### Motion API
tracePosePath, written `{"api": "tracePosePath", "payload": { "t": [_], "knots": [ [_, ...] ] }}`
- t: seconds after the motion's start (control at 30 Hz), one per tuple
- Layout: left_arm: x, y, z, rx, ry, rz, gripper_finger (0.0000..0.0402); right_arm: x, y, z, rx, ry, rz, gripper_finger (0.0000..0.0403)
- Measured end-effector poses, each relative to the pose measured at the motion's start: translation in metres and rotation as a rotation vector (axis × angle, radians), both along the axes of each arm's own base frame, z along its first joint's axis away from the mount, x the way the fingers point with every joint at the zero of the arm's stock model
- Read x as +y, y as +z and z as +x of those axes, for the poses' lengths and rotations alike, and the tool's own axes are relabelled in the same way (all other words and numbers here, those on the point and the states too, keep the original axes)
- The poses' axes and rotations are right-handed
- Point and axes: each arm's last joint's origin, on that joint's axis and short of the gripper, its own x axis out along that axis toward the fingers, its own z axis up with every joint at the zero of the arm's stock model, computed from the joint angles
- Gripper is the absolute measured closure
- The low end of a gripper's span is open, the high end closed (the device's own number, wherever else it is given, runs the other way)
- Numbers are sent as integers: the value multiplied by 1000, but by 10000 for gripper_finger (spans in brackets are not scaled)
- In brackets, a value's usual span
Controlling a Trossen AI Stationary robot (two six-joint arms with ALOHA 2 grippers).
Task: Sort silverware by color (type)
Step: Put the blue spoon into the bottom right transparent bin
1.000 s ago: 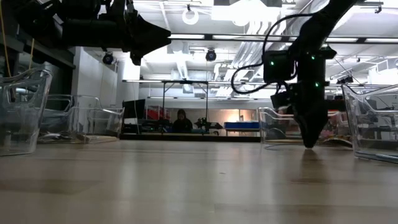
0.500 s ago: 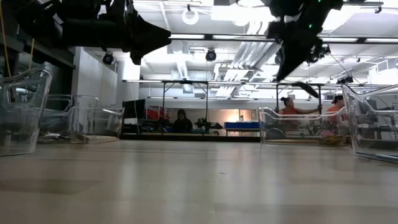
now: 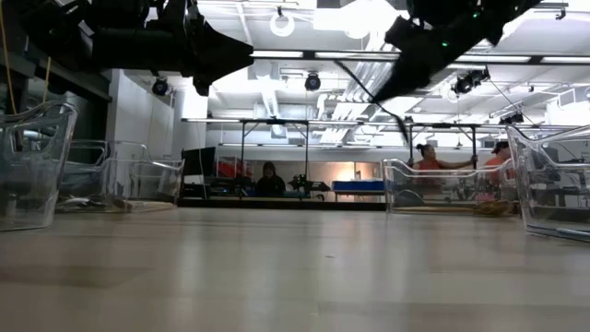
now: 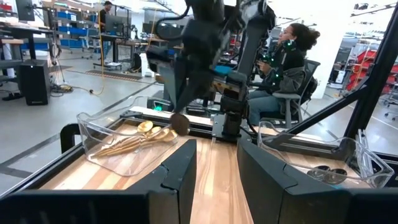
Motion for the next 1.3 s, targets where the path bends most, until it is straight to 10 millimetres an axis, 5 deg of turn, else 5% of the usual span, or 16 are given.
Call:
{"api": "tracePosePath", "payload": {
  "t": [0.4,0.63,0.87,1.03,1.3],
  "knots": [
    [0,0,0,-2,0,1,296,-19,7,52,-545,96,-130,402],
    [0,0,0,1,0,1,295,-44,-1,76,-535,106,-115,400],
    [0,-1,0,8,0,0,295,-54,-1,75,-537,107,-101,400],
    [0,-1,0,8,0,0,295,-40,1,78,-544,278,-20,400],
    [0,-1,0,9,0,-1,295,19,2,80,-425,548,93,399]
  ]
}}
